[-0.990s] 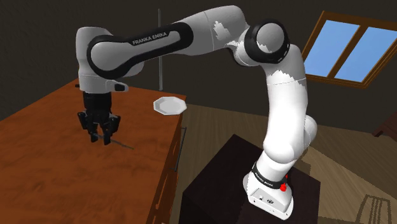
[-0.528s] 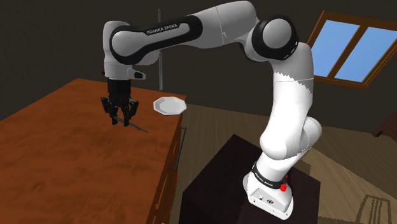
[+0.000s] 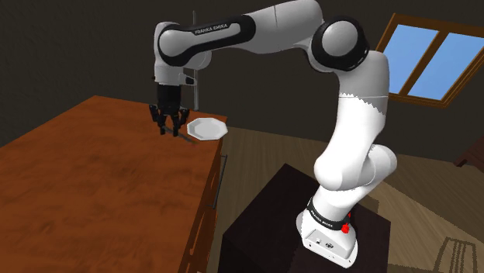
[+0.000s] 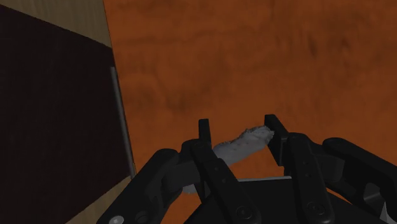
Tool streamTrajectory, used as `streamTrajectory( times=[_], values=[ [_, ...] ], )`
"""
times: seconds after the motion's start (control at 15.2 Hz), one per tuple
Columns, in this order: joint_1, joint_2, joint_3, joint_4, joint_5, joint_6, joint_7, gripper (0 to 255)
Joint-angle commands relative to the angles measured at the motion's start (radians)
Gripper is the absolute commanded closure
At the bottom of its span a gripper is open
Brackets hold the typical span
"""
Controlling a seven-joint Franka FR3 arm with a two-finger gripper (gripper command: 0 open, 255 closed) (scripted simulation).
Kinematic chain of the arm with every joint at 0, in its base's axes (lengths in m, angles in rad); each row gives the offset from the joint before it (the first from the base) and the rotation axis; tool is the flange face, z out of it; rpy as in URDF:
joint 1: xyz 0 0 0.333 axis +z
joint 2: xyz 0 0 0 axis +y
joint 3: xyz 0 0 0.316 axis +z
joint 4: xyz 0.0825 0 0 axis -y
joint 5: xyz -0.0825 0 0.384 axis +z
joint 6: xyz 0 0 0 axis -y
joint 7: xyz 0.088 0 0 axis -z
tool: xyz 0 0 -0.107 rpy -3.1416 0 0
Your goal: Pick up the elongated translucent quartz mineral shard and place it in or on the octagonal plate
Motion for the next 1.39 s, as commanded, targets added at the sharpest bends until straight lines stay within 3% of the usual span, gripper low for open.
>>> streamTrajectory(
  times=[0.0,0.46,0.92,1.32],
  values=[
    [-0.020,0.016,-0.016,0.030,-0.013,-0.027,-0.035,255],
    [-0.094,0.059,-0.066,0.125,-0.051,-0.117,-0.151,255],
    [-0.126,0.151,-0.127,0.299,-0.112,-0.231,-0.255,255],
    [-0.129,0.170,-0.137,0.243,-0.124,-0.161,-0.261,255]
  ],
)
